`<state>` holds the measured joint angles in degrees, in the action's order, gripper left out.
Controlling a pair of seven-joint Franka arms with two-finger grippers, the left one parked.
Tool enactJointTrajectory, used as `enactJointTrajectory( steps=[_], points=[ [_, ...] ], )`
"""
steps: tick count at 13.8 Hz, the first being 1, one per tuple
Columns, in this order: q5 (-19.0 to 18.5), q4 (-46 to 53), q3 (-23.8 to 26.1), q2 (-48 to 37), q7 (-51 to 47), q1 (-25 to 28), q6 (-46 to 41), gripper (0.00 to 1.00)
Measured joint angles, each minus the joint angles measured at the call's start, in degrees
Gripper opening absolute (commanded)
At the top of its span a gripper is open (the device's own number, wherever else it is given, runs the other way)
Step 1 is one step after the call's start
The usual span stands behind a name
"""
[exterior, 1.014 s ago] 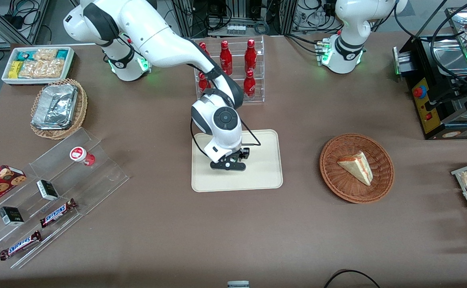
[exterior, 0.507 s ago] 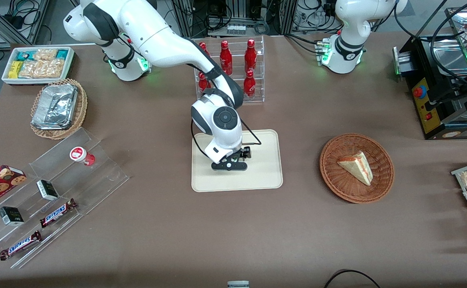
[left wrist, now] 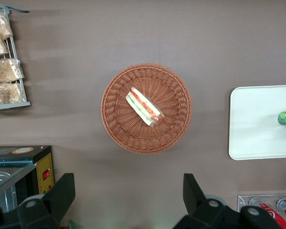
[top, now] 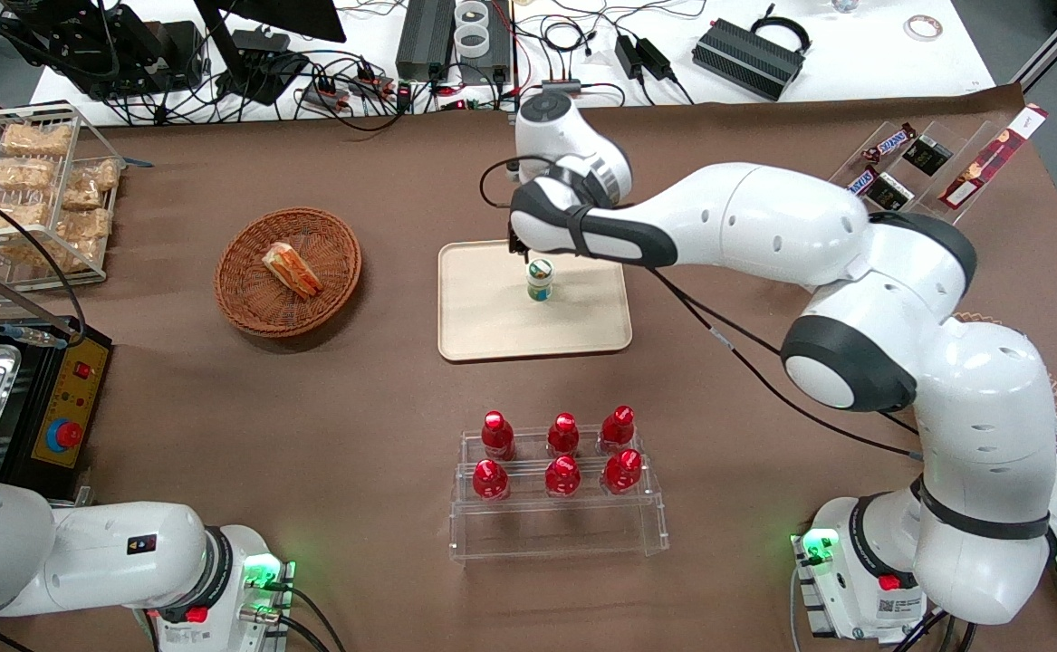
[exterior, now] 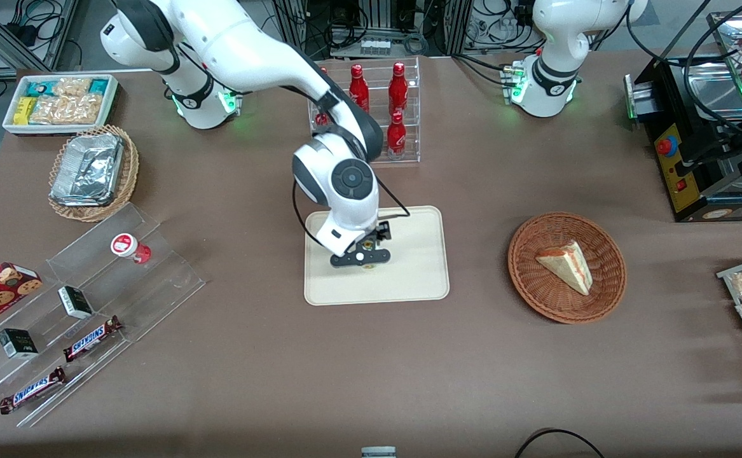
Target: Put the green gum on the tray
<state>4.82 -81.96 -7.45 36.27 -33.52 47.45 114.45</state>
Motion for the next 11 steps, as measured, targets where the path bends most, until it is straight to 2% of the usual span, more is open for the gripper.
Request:
enactJointTrajectory(
  steps=[6,11],
  points=[
    [0.0,0.1,-0.1,-10.1,5.8,-4.5,-14.3,1.00],
    [0.0,0.0,-0.1,-15.1,10.9,-10.3,-19.9,1.00]
  ],
)
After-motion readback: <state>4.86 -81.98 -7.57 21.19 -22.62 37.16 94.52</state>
